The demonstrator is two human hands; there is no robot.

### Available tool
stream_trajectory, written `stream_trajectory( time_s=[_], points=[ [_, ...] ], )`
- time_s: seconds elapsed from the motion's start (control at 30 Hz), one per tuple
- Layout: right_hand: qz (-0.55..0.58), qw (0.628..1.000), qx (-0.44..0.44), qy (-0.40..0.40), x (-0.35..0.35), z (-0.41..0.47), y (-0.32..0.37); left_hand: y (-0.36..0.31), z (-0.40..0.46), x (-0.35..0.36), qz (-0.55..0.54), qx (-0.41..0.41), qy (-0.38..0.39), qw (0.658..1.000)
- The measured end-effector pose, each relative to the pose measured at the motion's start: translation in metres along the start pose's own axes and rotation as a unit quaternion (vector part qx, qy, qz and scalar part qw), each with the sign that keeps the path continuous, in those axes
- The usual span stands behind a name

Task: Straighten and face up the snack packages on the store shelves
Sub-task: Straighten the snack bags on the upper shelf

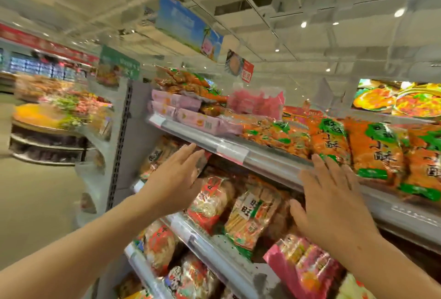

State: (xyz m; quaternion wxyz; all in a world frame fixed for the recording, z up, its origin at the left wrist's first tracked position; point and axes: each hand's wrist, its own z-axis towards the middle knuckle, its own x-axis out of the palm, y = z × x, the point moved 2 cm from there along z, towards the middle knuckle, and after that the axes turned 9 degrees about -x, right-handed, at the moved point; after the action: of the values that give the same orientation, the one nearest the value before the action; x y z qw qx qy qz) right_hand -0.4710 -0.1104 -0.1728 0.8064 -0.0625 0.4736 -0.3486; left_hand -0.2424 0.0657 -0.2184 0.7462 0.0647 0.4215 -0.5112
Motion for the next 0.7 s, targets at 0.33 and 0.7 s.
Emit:
stream_trajectory(
  time_s=[0.33, 0.7],
  points=[
    [0.157, 0.974, -0.130, -0.104, -0.021, 0.176, 0.093, 0.052, 0.125, 0.036, 0.040, -0.021, 0.033, 0.998],
    [0.116, 0.990, -0.020, -0.082, 0.028, 0.260, 0.154, 0.137, 0.193, 0.006, 0.033, 0.048, -0.035, 0.998]
  ],
)
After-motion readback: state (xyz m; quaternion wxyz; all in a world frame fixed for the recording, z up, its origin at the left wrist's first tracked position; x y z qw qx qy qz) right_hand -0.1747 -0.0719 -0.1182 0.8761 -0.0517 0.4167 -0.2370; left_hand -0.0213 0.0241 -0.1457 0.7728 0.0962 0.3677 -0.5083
